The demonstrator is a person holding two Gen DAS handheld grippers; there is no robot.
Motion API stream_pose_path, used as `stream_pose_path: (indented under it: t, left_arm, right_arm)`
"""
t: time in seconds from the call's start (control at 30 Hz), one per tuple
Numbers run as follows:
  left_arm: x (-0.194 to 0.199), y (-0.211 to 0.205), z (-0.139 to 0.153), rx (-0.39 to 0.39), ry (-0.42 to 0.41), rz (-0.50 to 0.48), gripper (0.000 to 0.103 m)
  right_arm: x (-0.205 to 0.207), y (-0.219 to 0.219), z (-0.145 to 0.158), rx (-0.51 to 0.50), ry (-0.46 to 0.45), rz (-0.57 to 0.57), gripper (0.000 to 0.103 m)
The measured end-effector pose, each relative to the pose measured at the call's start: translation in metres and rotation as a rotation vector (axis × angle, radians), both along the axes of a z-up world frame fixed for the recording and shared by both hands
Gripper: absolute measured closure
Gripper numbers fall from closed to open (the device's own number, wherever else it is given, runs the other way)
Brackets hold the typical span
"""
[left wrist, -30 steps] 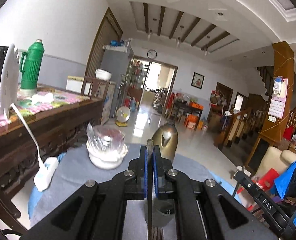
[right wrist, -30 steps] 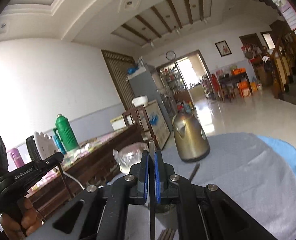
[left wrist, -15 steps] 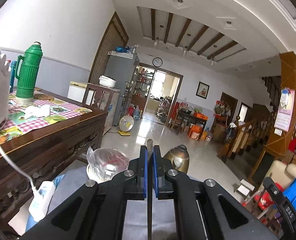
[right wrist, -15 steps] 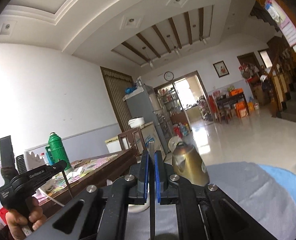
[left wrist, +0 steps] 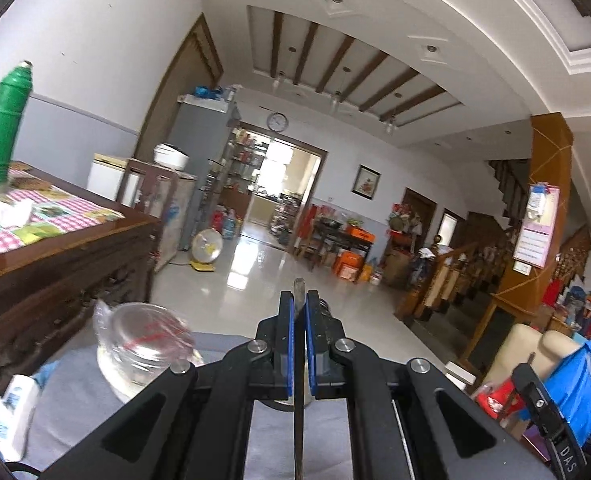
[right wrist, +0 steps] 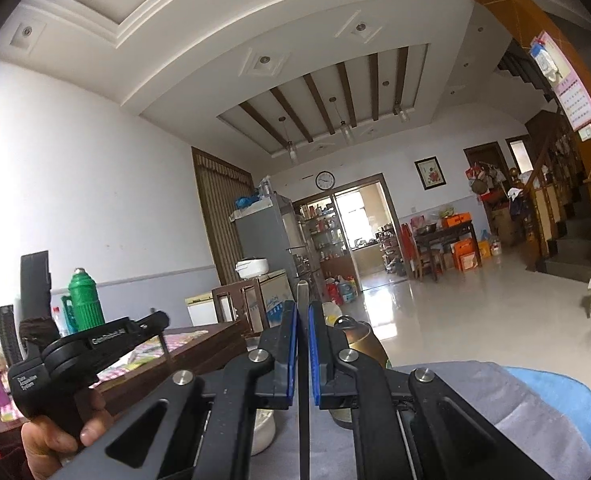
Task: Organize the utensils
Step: 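Lift both held chopsticks and carry them over the grey cup, then open both tools to drop the chopsticks into the grey cup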
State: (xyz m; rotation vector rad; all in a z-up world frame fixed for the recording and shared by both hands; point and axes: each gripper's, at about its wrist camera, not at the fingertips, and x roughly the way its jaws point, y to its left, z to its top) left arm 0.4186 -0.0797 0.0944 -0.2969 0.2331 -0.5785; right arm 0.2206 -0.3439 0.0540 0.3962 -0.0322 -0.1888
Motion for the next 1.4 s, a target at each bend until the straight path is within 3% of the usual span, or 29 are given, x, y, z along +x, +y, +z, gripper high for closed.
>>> stream_pose_path:
  t: [0.3, 0.5, 0.63, 0.83, 1.0, 1.2, 1.37, 1.4]
  left_arm:
    - [0.006, -0.023, -0.031, 0.052, 0.011, -0.102, 0.098]
    - [0.018, -0.022, -0.051, 0.041, 0.086, -0.102, 0.098]
    - [0.020, -0.023, -0.052, 0.050, 0.087, -0.103, 0.098]
    - [0.021, -0.026, -0.054, 0.069, 0.086, -0.116, 0.098]
    - [0.022, -0.030, -0.061, 0.105, 0.095, -0.155, 0.098]
    - [0.016, -0.025, -0.061, 0.154, 0.102, -0.219, 0.098]
    - [0.002, -0.010, -0.052, 0.195, 0.090, -0.234, 0.092]
    - [-0.002, -0.004, -0.049, 0.191, 0.089, -0.226, 0.086]
  right_arm:
    - [0.008, 0.005, -0.021, 0.016, 0.032, 0.009, 0.097]
    - [0.007, 0.006, -0.020, 0.013, 0.018, 0.006, 0.097]
    - [0.013, 0.006, -0.018, -0.010, 0.021, 0.005, 0.097]
    - [0.014, -0.002, -0.022, 0.034, 0.005, -0.019, 0.097]
    - [0.017, 0.007, -0.033, -0.011, 0.050, -0.010, 0.097]
    - [0.010, 0.007, -0.046, 0.009, 0.111, 0.032, 0.096]
    - [-0.008, 0.004, -0.048, 0.029, 0.149, 0.066, 0.095]
    - [-0.014, 0.004, -0.048, 0.038, 0.154, 0.071, 0.094]
